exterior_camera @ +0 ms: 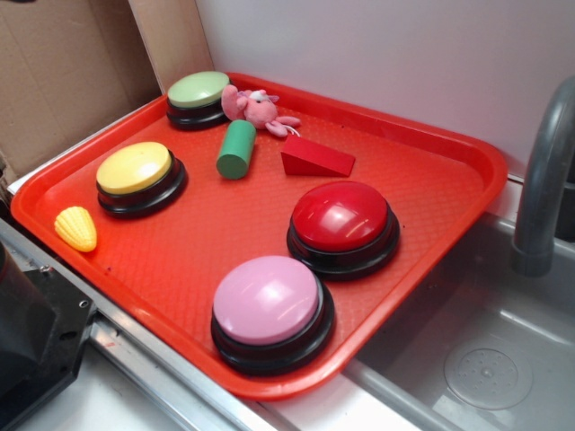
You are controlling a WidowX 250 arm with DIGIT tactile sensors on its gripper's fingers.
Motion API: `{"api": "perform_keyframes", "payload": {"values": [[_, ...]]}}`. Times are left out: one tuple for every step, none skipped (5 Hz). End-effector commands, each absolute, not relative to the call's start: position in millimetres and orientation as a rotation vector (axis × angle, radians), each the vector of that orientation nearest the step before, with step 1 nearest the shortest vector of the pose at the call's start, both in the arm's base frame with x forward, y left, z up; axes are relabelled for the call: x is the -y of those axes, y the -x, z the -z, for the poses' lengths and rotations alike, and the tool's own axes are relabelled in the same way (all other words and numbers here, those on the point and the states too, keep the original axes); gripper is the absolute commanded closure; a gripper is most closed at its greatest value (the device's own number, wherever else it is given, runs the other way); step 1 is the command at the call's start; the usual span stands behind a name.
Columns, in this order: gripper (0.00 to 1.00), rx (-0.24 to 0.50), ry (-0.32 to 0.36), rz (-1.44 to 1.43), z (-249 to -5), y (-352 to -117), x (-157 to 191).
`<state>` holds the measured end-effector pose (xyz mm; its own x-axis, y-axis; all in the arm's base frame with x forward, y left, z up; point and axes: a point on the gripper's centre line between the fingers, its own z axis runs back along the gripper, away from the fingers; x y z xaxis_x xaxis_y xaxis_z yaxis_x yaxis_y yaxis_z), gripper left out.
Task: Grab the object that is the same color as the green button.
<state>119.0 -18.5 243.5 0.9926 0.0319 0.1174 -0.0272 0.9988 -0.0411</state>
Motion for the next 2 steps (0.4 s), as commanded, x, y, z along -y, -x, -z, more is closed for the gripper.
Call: {"api": "perform_keyframes", "payload": {"values": [[0.00,0.118,0.039,-0.030,-244,-119,18],[0.00,0.105,0.094,-0.144,-224,-145,16]]}}
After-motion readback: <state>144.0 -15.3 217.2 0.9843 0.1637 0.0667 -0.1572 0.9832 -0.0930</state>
